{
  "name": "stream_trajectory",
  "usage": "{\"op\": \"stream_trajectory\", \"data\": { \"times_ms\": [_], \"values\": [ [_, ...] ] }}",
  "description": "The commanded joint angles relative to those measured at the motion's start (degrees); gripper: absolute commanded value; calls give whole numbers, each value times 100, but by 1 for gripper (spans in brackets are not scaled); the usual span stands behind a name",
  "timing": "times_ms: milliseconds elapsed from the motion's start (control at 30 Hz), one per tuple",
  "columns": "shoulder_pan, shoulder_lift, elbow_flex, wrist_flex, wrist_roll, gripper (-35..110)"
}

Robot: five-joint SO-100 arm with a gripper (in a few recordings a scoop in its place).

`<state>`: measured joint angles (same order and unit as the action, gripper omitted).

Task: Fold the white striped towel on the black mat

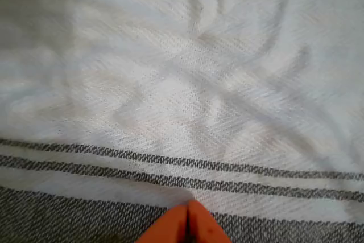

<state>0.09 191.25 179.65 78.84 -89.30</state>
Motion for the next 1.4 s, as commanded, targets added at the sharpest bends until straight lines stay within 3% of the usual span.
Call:
{"op": "stream_trajectory", "data": {
  "times_ms": [0,900,1367],
  "values": [
    [62,123,123,79,-545,0],
    [255,123,-97,141,-158,0],
    [-615,-694,-1846,1213,53,0]
  ]
}}
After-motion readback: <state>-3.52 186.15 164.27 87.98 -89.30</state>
